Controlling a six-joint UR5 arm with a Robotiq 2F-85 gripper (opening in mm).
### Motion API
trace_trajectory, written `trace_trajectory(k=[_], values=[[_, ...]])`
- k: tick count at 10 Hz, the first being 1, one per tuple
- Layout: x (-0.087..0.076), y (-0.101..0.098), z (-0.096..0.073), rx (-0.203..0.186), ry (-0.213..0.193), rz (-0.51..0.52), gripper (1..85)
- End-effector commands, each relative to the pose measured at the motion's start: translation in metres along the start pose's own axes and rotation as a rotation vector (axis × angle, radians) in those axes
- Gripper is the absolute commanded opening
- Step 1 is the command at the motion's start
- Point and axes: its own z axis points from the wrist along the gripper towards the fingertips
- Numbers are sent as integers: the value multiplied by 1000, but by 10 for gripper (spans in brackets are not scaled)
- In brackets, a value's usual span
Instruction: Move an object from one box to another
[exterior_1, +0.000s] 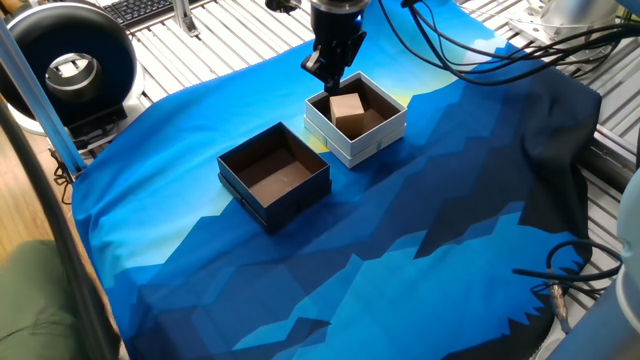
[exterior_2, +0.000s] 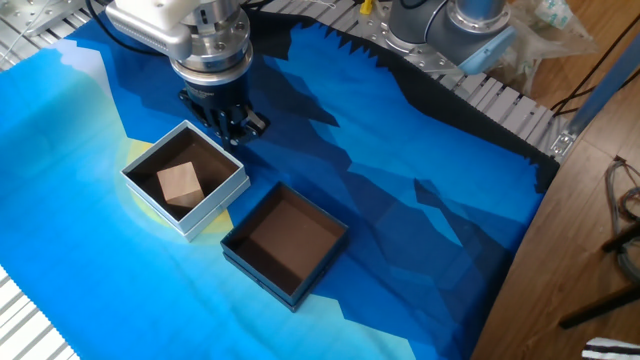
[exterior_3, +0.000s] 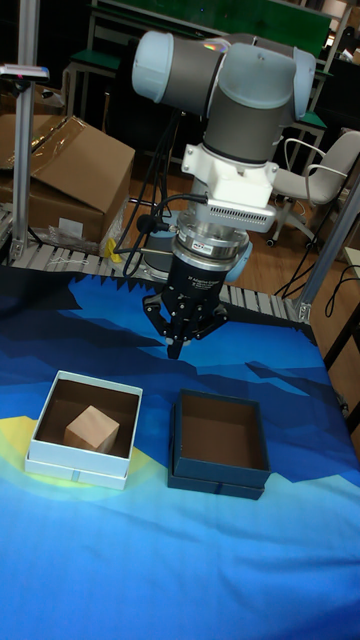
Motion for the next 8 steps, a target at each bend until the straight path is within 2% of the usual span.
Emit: trace_trajectory(k=[1,8], values=[[-1,2,0,-12,-7,4,10],[-1,2,-1,-9,-3,-1,10]])
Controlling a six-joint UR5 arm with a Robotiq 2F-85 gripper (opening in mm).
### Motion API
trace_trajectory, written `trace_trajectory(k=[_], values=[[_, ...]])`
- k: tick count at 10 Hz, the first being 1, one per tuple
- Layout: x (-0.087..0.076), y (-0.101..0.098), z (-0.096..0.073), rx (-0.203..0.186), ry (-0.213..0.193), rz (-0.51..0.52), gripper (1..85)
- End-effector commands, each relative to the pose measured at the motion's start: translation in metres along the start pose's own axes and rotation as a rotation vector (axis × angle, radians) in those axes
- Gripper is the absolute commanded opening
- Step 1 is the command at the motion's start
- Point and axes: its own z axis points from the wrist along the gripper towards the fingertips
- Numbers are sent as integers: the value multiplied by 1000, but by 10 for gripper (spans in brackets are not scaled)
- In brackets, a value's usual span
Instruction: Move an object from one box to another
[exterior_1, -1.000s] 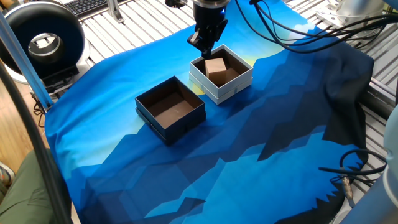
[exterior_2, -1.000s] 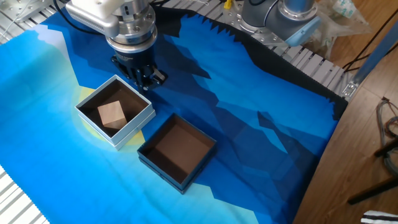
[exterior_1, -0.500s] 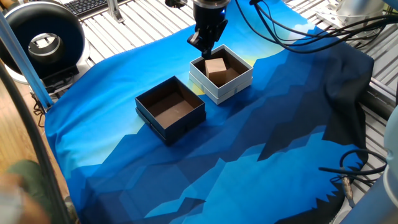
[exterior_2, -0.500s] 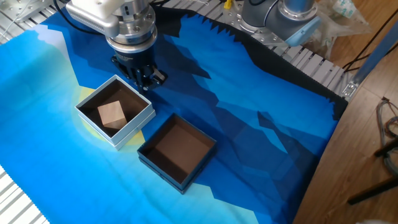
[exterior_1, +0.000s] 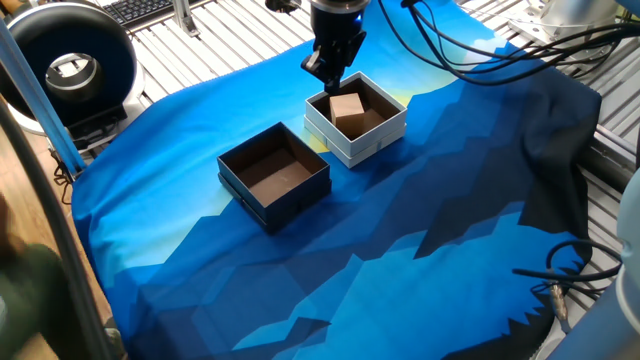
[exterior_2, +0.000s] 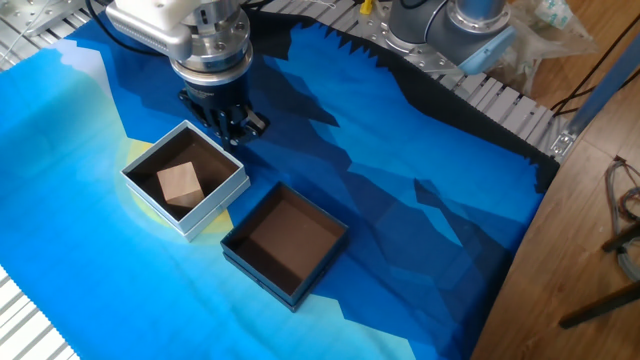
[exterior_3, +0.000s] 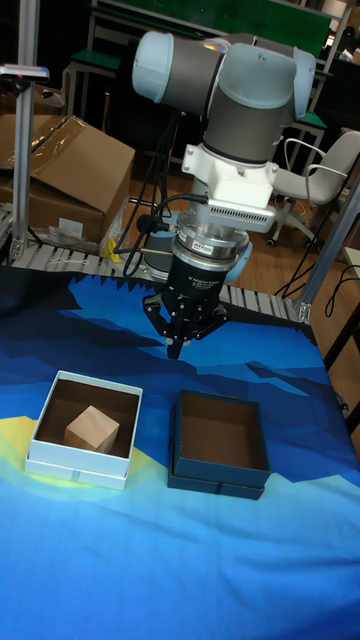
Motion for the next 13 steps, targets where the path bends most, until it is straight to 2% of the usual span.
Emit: trace_trajectory(k=[1,13], values=[[-1,3,-1,-14,-5,4,10],[-2,7,-1,-23,-8,19,10]])
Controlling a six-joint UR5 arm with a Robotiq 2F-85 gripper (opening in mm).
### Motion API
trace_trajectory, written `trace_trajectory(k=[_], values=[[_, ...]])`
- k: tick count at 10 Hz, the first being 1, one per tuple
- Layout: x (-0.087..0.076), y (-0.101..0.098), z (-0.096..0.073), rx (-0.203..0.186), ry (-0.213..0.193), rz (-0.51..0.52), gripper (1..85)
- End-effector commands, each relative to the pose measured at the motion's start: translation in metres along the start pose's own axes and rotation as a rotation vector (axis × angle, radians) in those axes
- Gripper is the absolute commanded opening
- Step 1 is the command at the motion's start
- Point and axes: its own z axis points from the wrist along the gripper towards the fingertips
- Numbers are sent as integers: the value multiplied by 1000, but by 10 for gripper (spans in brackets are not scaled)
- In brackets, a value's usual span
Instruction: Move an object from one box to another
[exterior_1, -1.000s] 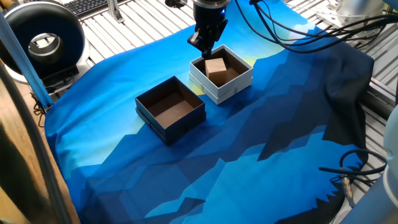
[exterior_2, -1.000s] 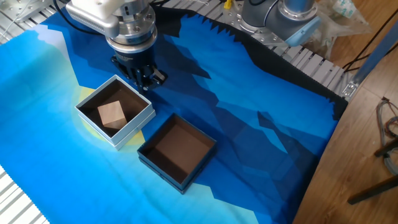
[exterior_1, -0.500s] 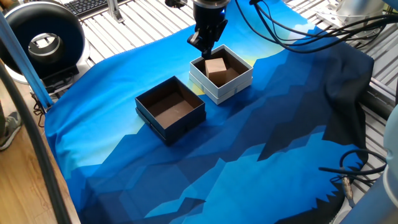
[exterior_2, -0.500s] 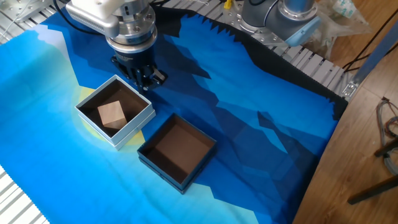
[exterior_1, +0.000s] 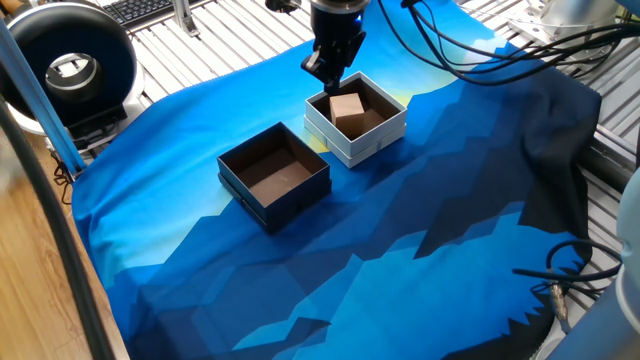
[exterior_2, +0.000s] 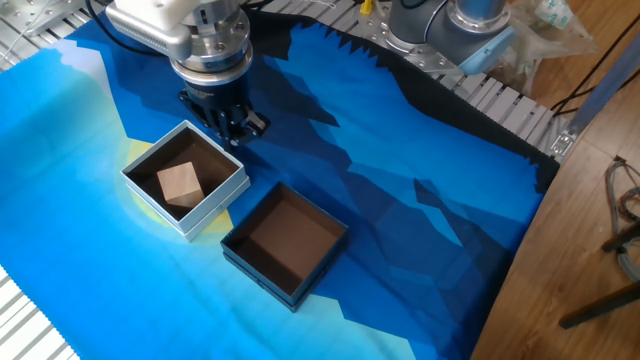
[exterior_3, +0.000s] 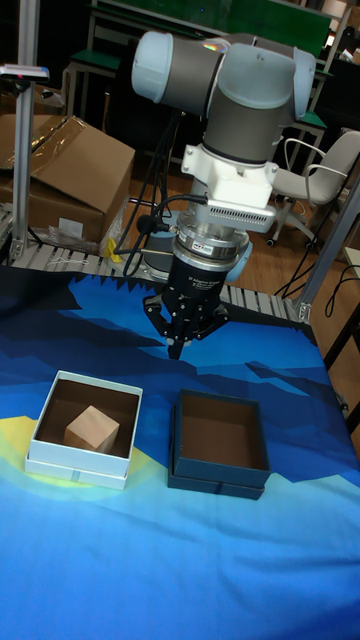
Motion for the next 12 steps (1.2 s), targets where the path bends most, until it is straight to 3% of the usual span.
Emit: trace_trajectory(k=[1,3,12], values=[[-1,0,0,-13,-9,-8,10],[-3,-5,7,-27,-50,-48,10],[1,-3,7,-35,-38,-9,10]])
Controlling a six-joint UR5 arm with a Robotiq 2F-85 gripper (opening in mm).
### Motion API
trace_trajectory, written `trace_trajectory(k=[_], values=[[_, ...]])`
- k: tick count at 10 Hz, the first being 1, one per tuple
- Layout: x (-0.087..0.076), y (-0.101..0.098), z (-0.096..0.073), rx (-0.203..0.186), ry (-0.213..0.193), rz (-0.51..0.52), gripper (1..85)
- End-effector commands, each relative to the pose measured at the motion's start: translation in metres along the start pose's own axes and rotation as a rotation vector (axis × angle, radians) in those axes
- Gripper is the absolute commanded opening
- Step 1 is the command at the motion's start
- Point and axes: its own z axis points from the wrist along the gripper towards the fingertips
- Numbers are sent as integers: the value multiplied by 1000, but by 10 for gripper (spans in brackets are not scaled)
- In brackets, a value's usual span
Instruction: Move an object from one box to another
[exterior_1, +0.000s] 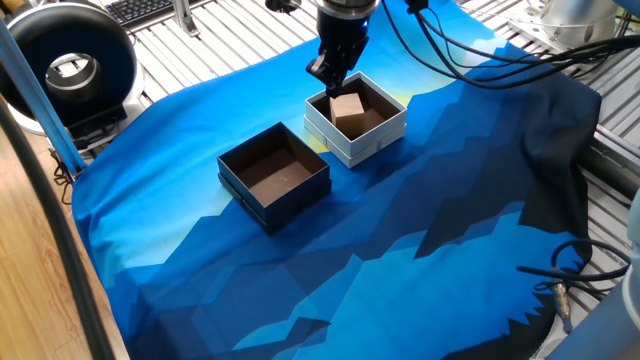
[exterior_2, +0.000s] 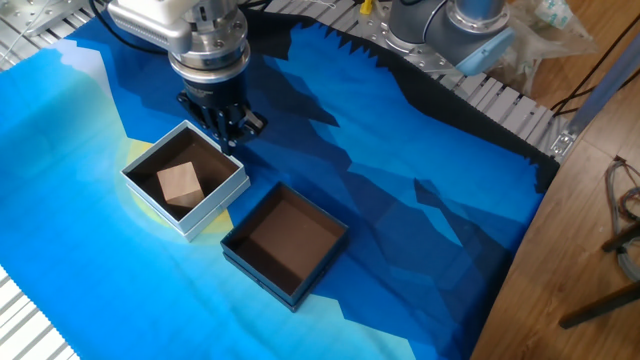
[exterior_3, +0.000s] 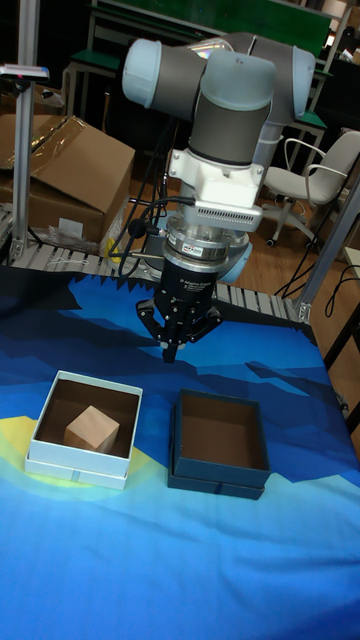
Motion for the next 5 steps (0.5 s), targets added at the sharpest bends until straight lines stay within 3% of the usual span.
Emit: trace_trajectory(k=[1,3,5], values=[[-1,3,-2,-12,0,12,10],[-1,-5,-2,14,-7,-24,10],[0,-6,-1,11,-16,-27,10]])
